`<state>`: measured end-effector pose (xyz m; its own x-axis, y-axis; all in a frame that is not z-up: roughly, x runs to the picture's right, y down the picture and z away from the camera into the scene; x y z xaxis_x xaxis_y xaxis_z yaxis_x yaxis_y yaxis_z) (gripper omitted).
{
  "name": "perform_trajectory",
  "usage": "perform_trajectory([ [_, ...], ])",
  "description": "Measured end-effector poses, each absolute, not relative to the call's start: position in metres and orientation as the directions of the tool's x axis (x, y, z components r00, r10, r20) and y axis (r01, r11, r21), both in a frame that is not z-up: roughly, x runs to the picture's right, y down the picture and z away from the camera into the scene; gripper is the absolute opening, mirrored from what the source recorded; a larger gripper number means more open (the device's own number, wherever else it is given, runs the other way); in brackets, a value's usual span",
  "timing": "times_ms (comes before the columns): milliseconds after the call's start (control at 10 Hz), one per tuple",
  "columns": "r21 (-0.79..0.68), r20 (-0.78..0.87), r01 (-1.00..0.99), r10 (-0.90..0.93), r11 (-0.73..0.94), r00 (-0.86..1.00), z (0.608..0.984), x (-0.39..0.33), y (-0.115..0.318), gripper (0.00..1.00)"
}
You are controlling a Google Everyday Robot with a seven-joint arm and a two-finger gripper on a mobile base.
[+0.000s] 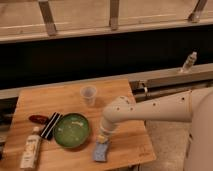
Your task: Place the white sponge in the ceramic cup
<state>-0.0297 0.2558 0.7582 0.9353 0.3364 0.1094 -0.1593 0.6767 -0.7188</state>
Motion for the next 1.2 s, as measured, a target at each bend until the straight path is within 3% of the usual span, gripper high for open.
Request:
perform_trajectory([
  [500,-0.684,0.102,-0.173,0.328,0.709,0.939,0.754,-0.012,0.221,0.00],
  [900,-0.626,0.059,-0.230,0.339,0.745,0.939,0.754,0.026,0.140,0.00],
  [1200,-0.562,0.076,-0.262,0.364,0.785,0.928,0.733,0.037,0.078,0.00],
])
